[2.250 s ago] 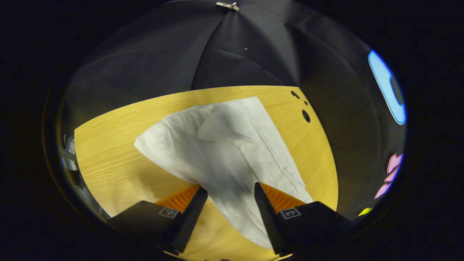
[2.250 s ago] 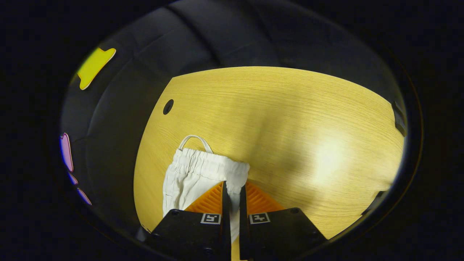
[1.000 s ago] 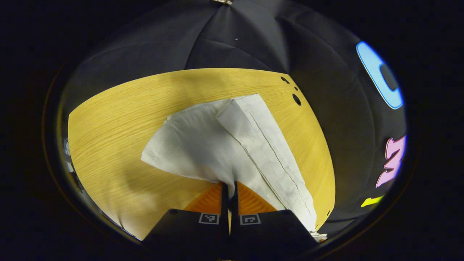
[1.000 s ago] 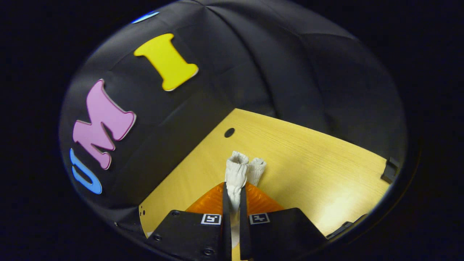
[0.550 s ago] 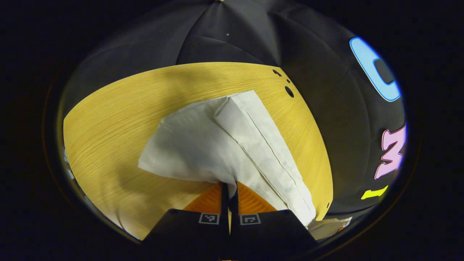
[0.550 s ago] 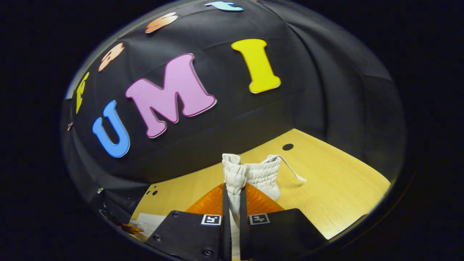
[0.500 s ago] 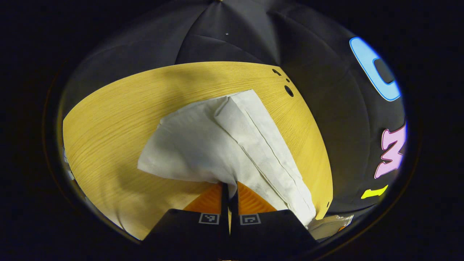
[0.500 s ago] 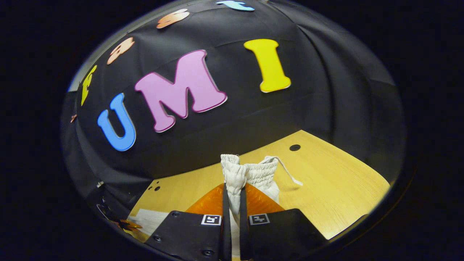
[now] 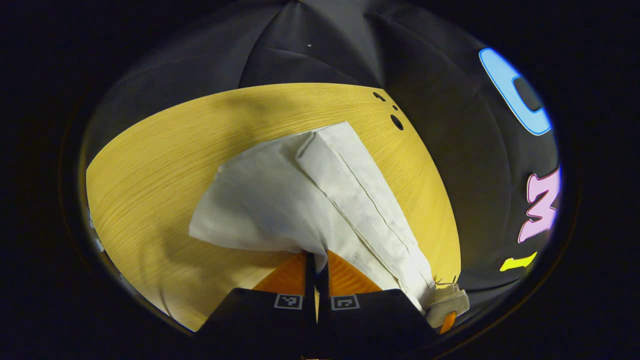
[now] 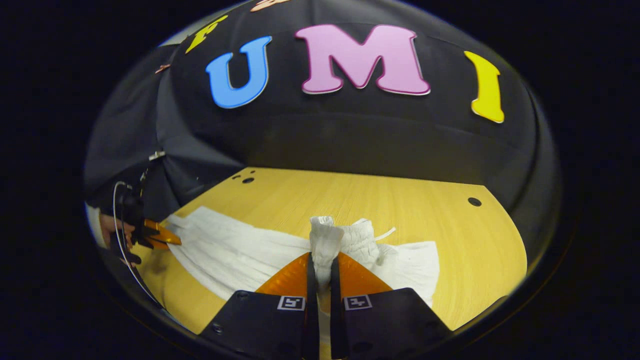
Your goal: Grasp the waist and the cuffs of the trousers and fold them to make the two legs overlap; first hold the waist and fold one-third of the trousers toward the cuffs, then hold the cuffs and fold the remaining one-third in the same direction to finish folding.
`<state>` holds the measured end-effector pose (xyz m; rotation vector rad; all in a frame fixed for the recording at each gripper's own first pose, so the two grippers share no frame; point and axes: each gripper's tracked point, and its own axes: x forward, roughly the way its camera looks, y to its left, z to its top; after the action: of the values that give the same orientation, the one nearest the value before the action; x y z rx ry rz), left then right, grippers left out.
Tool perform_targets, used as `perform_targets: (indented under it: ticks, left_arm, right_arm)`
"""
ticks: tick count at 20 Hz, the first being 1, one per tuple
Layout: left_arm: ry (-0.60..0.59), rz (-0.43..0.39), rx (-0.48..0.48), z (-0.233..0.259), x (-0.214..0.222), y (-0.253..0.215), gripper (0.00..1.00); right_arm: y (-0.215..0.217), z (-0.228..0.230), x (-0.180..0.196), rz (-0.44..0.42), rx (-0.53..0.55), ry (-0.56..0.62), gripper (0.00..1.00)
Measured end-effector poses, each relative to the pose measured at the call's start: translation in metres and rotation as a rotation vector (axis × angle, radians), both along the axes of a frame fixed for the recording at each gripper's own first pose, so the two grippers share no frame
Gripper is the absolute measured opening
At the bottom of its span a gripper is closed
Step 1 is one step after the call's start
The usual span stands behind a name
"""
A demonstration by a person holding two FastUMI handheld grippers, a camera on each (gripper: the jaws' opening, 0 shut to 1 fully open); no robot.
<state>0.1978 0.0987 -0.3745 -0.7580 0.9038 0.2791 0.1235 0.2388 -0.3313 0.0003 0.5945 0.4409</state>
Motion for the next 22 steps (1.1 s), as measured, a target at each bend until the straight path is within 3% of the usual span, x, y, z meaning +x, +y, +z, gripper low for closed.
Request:
perform_targets:
  ticks: [3,4,6,8,10,13,18,22]
  left_arm:
    - [-0.003,0.0,-0.006,-0.001,0.001,0.0,0.07]
    - [-0.003,0.001,-0.009,-0.002,0.0,0.0,0.07]
    - [-0.006,0.01,-0.016,-0.001,0.001,0.0,0.07]
    - [-0.004,0.017,-0.024,-0.002,0.0,0.001,0.07]
    - [0.001,0.023,-0.039,-0.002,0.001,0.001,0.07]
    - [-0.002,0.036,-0.091,0.0,0.002,0.001,0.07]
    - [-0.055,0.138,-0.206,0.009,0.005,-0.001,0.06]
    - [-0.177,0.106,-0.192,0.04,0.02,-0.014,0.06]
  right_arm:
    - [0.004,-0.036,-0.008,0.072,0.008,0.111,0.14]
    - [0.01,-0.046,-0.016,0.103,0.039,0.172,0.2]
    - [0.021,-0.064,-0.035,0.172,0.122,0.29,0.49]
    - [0.031,-0.052,-0.046,0.202,0.228,0.343,0.66]
    - [0.026,-0.018,-0.044,0.169,0.312,0.332,0.77]
    - [-0.008,0.012,-0.04,0.063,0.401,0.312,0.78]
    - [-0.092,0.04,-0.05,-0.113,0.461,0.285,0.77]
    - [-0.168,0.046,-0.057,-0.244,0.485,0.263,0.77]
